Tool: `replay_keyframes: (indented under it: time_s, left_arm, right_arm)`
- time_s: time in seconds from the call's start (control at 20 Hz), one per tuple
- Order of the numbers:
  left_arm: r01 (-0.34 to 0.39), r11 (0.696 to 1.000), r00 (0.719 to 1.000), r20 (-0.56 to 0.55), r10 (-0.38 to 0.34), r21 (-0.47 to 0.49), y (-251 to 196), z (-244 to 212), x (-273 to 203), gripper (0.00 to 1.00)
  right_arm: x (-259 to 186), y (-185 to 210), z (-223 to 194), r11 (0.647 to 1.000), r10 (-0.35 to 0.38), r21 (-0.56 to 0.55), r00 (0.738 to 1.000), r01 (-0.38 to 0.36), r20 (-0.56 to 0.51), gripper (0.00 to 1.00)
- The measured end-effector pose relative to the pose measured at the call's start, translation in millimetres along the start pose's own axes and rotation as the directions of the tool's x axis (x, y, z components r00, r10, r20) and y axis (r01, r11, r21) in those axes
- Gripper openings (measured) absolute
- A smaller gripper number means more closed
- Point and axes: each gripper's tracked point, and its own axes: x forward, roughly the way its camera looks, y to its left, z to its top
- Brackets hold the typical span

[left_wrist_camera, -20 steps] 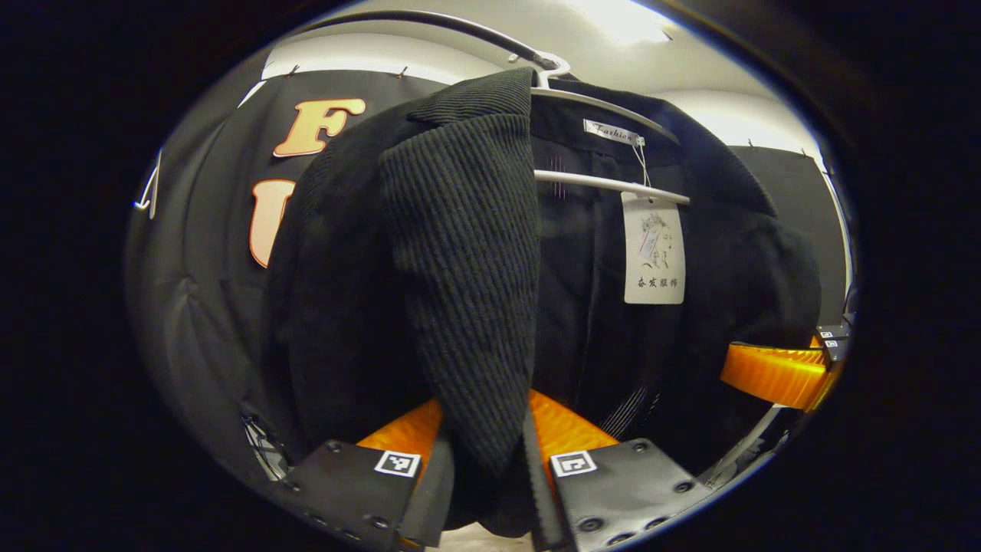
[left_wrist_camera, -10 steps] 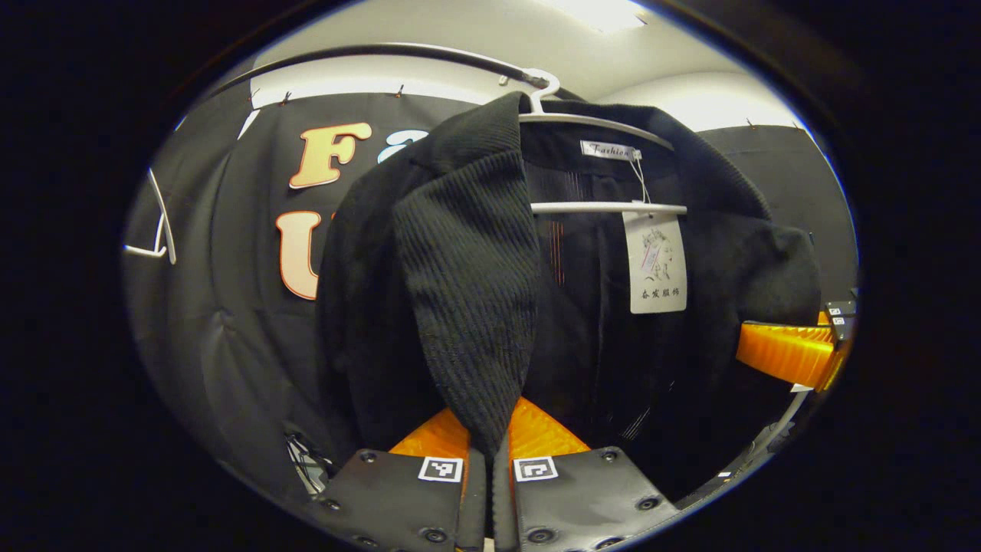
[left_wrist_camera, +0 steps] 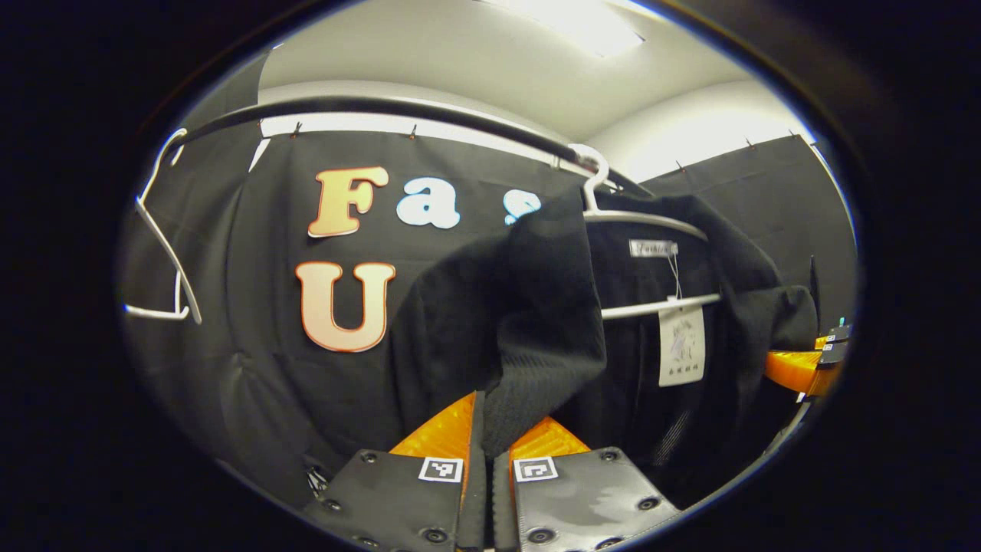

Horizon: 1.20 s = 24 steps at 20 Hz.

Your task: Grasp the clothes on the hanger with both hands and then place them into the laundry hamper below.

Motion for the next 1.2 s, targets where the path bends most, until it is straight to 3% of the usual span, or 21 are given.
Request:
replay_keyframes:
  time_s: [0.15, 0.2, 0.25, 0.3, 0.4, 0.65, 0.8, 1.2]
  left_arm:
    - [-0.086, 0.996, 0.995, 0.056, 0.087, -0.011, 27, 28, -2, 0.07]
    - [-0.118, 0.993, 0.99, 0.076, 0.119, -0.007, 39, 38, -2, 0.14]
    - [-0.141, 0.99, 0.986, 0.093, 0.14, -0.002, 44, 47, -3, 0.14]
    - [-0.162, 0.987, 0.98, 0.114, 0.161, 0.005, 51, 58, -3, 0.11]
    - [-0.212, 0.977, 0.966, 0.153, 0.206, 0.023, 66, 76, -3, 0.14]
    - [-0.297, 0.954, 0.934, 0.218, 0.282, 0.038, 91, 109, 3, 0.11]
    - [-0.34, 0.939, 0.918, 0.231, 0.322, 0.043, 104, 115, 13, 0.13]
    - [-0.388, 0.918, 0.908, 0.205, 0.366, 0.083, 119, 89, 23, 0.11]
  right_arm:
    - [-2, -20, 31, 0.999, -0.032, -0.006, 0.997, 0.033, 0.064, 0.01]
    - [0, -29, 40, 0.999, -0.04, -0.003, 0.997, 0.04, 0.073, 0.01]
    - [3, -37, 47, 0.999, -0.044, -0.001, 0.996, 0.044, 0.078, 0.05]
    - [6, -46, 55, 0.999, -0.052, -0.002, 0.994, 0.053, 0.091, 0.0]
    - [13, -65, 71, 0.997, -0.076, -0.02, 0.988, 0.079, 0.132, 0.0]
    - [54, -102, 78, 0.993, -0.108, -0.035, 0.985, 0.114, 0.135, 0.0]
    - [87, -116, 76, 0.992, -0.114, -0.038, 0.985, 0.12, 0.131, 0.0]
    - [147, -124, 55, 0.989, -0.116, -0.084, 0.988, 0.125, 0.105, 0.0]
